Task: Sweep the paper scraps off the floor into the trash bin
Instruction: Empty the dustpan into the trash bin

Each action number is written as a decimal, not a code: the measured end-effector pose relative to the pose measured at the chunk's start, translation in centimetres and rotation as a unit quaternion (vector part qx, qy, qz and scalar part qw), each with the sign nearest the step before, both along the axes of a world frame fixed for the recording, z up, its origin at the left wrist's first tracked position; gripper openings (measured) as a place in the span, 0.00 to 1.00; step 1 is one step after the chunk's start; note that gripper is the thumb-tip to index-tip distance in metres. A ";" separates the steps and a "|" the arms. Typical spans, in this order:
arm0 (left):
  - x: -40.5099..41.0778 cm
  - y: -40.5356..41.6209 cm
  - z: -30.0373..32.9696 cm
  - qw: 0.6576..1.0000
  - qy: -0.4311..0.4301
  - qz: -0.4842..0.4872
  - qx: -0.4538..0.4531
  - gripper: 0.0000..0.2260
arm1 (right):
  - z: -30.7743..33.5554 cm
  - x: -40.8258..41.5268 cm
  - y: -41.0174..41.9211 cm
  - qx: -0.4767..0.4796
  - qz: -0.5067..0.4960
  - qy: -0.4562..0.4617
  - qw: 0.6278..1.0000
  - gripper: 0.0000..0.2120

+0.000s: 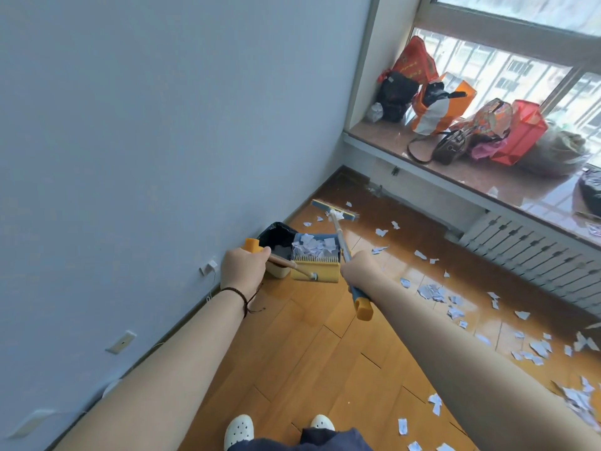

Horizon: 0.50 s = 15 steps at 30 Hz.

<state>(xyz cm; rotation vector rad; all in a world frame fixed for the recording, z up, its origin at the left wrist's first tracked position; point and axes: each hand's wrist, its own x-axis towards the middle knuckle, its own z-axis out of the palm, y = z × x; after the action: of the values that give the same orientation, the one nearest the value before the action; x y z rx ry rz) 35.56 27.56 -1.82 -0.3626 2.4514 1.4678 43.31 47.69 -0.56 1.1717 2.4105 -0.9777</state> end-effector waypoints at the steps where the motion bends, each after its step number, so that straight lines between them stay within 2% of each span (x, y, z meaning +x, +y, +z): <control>1: -0.3 -0.6 0.1 1.000 -0.003 0.011 0.013 0.18 | 0.0 -0.4 -0.6 0.005 0.002 -0.002 1.000 0.05; 2: -0.7 -1.4 0.3 0.999 -0.007 0.024 0.028 0.18 | 0.2 -0.8 -1.4 0.010 -0.004 0.005 1.000 0.03; 5: -2.2 -3.7 0.3 0.994 -0.033 0.063 0.082 0.16 | 0.5 -2.2 -3.8 0.017 0.006 0.000 1.000 0.08; 11: -5.3 -7.8 -0.7 0.968 -0.093 0.143 0.184 0.14 | 0.4 -4.2 -7.7 0.030 -0.012 0.025 0.999 0.11; 15: -7.0 -10.2 -1.5 0.944 -0.135 0.188 0.235 0.16 | 0.3 -5.7 -10.3 0.041 -0.021 -0.013 0.999 0.09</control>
<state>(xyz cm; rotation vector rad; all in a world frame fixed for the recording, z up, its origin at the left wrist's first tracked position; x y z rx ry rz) 28.53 17.37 -3.34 -0.8922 1.8088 1.9395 37.61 37.37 -0.26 1.2587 2.4364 -0.8773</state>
